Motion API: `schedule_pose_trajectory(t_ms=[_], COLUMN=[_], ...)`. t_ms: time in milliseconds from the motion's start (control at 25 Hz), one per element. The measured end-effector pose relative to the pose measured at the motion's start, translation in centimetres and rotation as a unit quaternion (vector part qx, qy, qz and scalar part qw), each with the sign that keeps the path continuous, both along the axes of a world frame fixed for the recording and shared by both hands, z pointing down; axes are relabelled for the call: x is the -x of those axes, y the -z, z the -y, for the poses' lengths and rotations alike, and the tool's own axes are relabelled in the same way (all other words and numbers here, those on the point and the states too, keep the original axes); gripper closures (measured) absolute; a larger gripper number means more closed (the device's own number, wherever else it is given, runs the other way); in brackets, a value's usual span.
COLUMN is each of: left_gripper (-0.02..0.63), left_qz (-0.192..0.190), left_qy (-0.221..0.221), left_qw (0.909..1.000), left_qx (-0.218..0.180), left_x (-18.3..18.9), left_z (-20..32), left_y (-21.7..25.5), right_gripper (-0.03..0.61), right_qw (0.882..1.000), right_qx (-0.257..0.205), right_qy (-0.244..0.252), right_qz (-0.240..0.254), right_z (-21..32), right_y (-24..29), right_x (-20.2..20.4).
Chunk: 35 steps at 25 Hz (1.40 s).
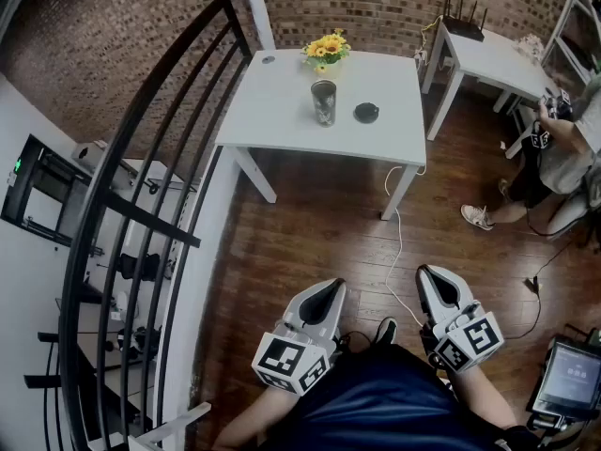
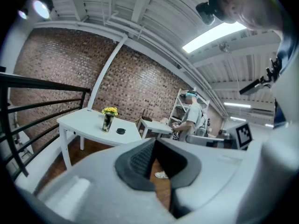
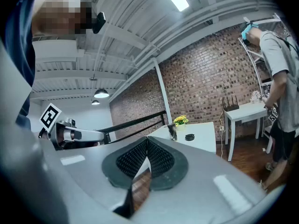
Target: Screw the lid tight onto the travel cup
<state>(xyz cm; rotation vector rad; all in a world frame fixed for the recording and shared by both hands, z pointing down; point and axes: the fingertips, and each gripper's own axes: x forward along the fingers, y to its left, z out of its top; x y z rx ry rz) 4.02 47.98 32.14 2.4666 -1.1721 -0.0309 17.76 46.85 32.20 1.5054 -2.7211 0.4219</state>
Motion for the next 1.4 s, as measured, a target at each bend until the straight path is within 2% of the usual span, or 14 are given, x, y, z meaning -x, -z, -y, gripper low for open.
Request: schedule_pose_trajectory(t_ms=[240, 400, 560, 760, 920, 1040, 1200, 1400], left_gripper=[0.609, 0.609, 0.609, 0.609, 0.609, 0.609, 0.609, 0.609], left_qz=[0.016, 0.014, 0.010, 0.017, 0.035, 0.060, 0.066, 0.079], left_qy=[0.008, -0.004, -0.011, -0.014, -0.002, 0.024, 0.062, 0.061], left_qw=[0.9998, 0.9998, 0.9999, 0.9993, 0.9980, 0.9960, 0.9939, 0.9930], left_qx=[-0.007, -0.010, 0.007, 0.029, 0.053, 0.061, 0.063, 0.062], left_x=[3.2, 4.7, 5.0, 4.5, 3.4, 3.0, 1.8, -2.8], left_z=[0.6, 1.7, 2.8, 6.5, 11.8, 17.3, 26.9, 36.5], left_y=[-0.3, -0.8, -2.0, -3.0, -5.2, -6.4, -5.5, -3.4], right_gripper=[0.568, 0.568, 0.568, 0.568, 0.568, 0.568, 0.568, 0.568], right_qw=[0.999, 0.999, 0.999, 0.999, 0.999, 0.998, 0.997, 0.995], right_qx=[0.025, 0.012, 0.024, 0.040, 0.048, 0.057, 0.058, 0.061], right_qy=[-0.024, -0.027, -0.022, -0.032, -0.022, -0.006, 0.035, 0.072], right_qz=[-0.017, -0.012, -0.029, -0.016, 0.000, 0.017, 0.027, 0.022], right_z=[1.2, 2.0, 2.6, 6.8, 13.0, 19.4, 29.9, 40.7], right_y=[-1.4, -0.7, -1.9, -2.7, -4.8, -6.9, -7.1, -6.0], right_x=[2.2, 4.4, 5.1, 4.2, 3.0, 2.1, 0.7, -2.1])
